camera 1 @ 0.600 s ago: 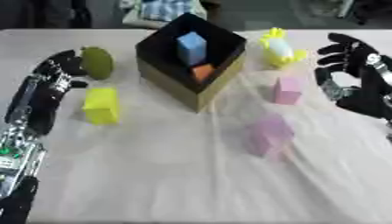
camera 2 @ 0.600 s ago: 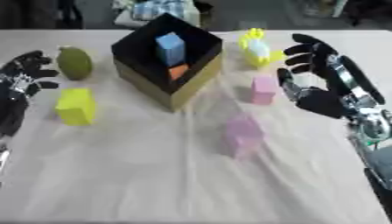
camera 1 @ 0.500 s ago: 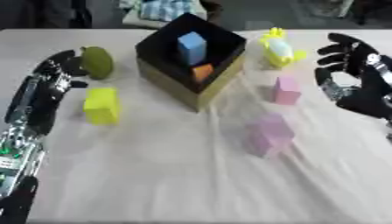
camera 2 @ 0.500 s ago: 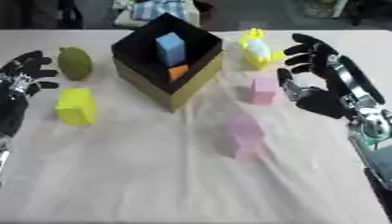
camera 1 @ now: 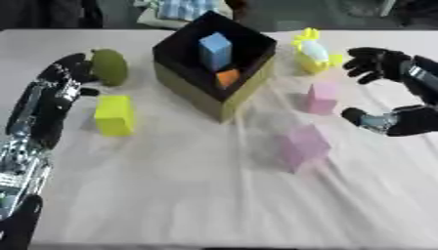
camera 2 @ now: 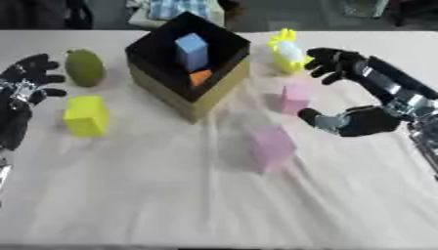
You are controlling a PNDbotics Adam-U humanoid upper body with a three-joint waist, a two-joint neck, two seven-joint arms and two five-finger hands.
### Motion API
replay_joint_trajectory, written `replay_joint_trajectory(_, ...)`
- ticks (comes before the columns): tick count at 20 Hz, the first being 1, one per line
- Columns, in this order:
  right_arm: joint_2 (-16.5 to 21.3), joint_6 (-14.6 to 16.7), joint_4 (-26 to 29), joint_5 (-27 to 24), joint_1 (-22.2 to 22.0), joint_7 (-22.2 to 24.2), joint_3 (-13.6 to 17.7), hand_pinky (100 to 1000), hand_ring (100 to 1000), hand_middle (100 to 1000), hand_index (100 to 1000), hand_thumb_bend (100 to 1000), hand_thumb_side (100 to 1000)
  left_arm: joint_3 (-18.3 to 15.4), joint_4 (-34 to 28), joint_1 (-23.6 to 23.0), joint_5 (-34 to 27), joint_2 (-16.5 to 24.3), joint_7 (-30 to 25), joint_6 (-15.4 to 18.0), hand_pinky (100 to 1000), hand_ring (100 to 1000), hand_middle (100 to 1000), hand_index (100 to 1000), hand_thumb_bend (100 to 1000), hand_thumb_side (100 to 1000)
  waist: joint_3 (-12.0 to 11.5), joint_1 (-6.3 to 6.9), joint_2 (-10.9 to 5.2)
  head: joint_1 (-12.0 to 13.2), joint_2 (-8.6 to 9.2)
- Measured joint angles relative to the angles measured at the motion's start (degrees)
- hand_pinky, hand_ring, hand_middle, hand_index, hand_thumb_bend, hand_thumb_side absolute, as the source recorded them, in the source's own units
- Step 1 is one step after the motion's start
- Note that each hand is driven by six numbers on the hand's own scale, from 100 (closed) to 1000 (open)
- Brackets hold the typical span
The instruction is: Pick up objects on the table and place them in the box.
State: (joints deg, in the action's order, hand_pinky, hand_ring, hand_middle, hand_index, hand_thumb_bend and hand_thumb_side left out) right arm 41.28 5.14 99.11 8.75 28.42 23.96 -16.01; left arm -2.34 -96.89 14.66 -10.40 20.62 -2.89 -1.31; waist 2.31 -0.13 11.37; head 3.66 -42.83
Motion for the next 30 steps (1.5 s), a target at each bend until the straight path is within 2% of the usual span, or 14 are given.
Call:
replay_joint_trajectory(6,3.6,0.5,2.0,3.3,2.6,8.8,-3.0,791,846,844,939,450,249,0.3,-0.2,-0.1,0.2,0.0,-0.3,0.0,670,763,752,856,505,592,0.0,-0.01,-0.01,0.0,-0.42)
replay_joint_trajectory(14,4.0,1.9,1.1,5.9,5.1,14.5,-6.8,805,862,860,933,437,239,0.7,-0.2,-0.1,0.3,0.1,-0.8,-0.1,669,765,751,857,502,597,-0.4,-0.01,-0.02,-0.1,-0.44)
replay_joint_trajectory(21,2.6,3.6,-2.0,8.3,6.7,17.0,-9.3,813,875,869,941,427,241,1.0,-0.3,-0.1,0.3,0.1,-1.3,-0.2,668,766,751,857,494,599,-0.6,-0.01,-0.02,-0.2,-0.45)
replay_joint_trajectory(30,-0.7,5.9,-6.2,11.8,8.4,17.5,-10.9,853,919,909,972,432,245,1.1,-0.3,-0.1,0.3,0.0,-1.7,-0.3,668,768,749,858,489,602,-0.8,-0.01,-0.02,-0.5,-0.45)
